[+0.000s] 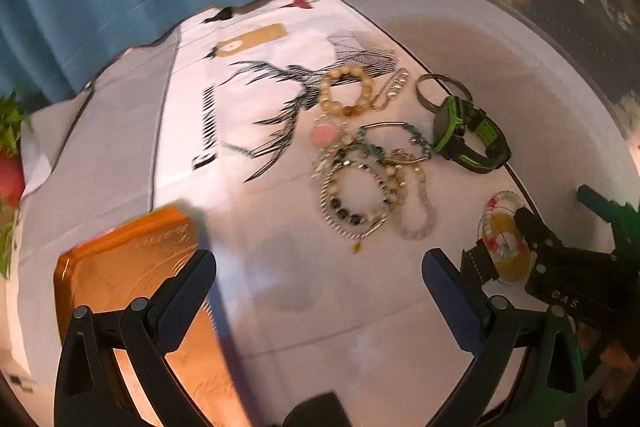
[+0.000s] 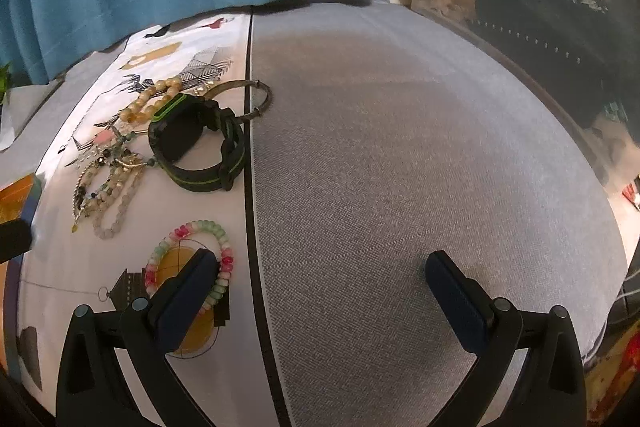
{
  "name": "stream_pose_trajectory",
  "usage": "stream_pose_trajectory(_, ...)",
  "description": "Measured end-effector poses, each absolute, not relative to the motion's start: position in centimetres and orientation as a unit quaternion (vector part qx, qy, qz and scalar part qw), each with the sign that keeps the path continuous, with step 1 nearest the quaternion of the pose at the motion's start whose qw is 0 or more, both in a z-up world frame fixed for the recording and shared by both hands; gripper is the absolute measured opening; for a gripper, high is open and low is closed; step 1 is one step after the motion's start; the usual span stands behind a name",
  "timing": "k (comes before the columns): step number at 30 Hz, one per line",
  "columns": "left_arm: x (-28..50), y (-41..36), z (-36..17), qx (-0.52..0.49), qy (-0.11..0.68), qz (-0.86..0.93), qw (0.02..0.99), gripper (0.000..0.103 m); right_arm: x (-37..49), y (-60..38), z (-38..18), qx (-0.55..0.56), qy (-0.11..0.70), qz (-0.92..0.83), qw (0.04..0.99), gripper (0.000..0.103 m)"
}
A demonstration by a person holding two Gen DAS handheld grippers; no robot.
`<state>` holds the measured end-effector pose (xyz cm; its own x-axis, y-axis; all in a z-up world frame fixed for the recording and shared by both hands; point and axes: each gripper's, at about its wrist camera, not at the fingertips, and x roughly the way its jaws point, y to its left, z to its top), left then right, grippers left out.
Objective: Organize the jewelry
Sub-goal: 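Grasp the pastel beaded bracelet with the right tool while the left tool grasps a silver chain bracelet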
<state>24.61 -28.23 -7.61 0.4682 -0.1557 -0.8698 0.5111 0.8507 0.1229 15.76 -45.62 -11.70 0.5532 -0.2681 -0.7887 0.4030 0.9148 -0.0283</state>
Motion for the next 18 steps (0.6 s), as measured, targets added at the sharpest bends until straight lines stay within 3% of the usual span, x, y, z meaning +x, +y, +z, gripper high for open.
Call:
stream_pose_trajectory(9, 26.2, -29.5, -9.6, 0.203, 0.484, -0.21, 0.825, 0.097, 15.7, -45.3, -11.9, 0.076, 0.41, -0.199, 0.887, 0.103)
stream_pose_trajectory(15, 26.9, -29.7, -10.6, 0.205, 0.495, -0.222, 0.815, 0.079, 15.9, -45.4, -11.9, 0.075, 0.411, -0.195, 0.887, 0.103)
stream_pose_trajectory(17, 27.0, -29.5, -10.6, 0.195, 0.494, -0.235, 0.814, 0.066, 16.0, -45.4, -11.9, 0.075, 0.413, -0.195, 0.886, 0.103)
stream_pose_trajectory(18, 27.0, -29.4, -10.6, 0.189, 0.495, -0.239, 0.814, 0.049, 16.0, -45.4, -11.9, 0.074, 0.416, -0.192, 0.886, 0.103)
